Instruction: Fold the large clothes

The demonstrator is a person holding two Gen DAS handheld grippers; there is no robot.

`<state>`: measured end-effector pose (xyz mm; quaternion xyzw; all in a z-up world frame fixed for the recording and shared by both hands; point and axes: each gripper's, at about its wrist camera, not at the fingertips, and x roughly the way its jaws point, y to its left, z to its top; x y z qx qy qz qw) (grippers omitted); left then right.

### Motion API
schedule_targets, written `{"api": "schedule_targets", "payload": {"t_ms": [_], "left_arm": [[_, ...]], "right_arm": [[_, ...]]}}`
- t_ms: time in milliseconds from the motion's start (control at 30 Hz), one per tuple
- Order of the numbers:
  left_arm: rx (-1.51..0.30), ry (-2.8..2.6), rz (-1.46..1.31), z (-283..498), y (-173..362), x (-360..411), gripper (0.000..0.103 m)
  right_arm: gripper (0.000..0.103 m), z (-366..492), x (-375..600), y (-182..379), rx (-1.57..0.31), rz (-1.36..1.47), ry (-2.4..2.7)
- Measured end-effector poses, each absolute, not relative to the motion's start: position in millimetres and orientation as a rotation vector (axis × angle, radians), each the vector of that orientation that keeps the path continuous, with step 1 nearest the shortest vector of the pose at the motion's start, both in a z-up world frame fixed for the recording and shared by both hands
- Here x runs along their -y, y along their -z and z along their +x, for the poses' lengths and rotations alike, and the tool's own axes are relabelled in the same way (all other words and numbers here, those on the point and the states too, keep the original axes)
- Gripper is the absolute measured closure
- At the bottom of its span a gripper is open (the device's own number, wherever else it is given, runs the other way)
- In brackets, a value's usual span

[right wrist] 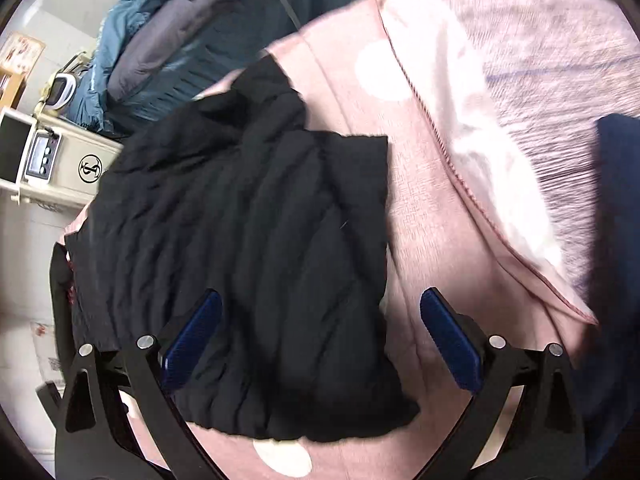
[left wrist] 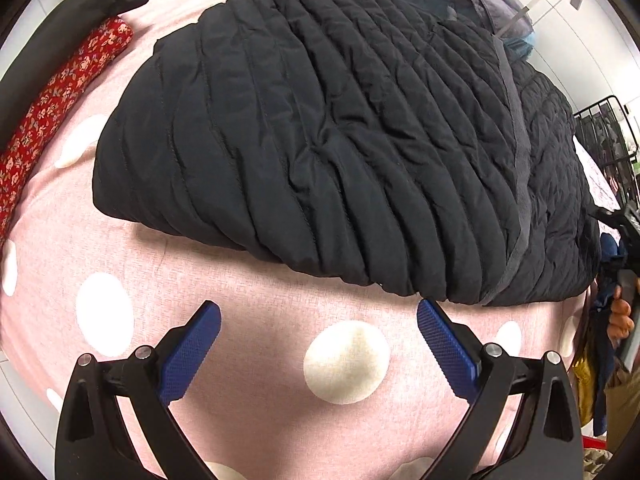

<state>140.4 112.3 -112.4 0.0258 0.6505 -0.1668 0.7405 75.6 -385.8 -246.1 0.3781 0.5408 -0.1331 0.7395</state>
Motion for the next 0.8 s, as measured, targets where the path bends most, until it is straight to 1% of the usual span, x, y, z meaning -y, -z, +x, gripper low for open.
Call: {"api": "schedule_targets", "payload": {"t_ms": [200,300,567,700,800], "left_arm": [[-1.433,0.344,0.039,144.2,114.1,-120.8,0.007],[-1.432,0.337,0.039,148.1,114.9,-125.0,0.007],[-1.371,0.322,0.013,169.4,104.7,-146.7,0.006],[-1.298,0.310,-0.048,205.5,84.5,-170.5,0.006],[-1.281,0.279,-0.107,239.0,78.7,-191.6,0.006]], "right_arm": [[0.005,90.6,398.1,284.6,-1.164,1.014,0.077],[0.005,99.2,396.6,296.3,-1.177,1.011,0.055],[0.005,94.5,390.5,293.3,-1.163,0.976,0.060],[0.005,95.4,382.3,290.9,-1.181,0.925,0.077],[0.005,103.2,380.9,288.6,-1.195,0.919,0.090]]}}
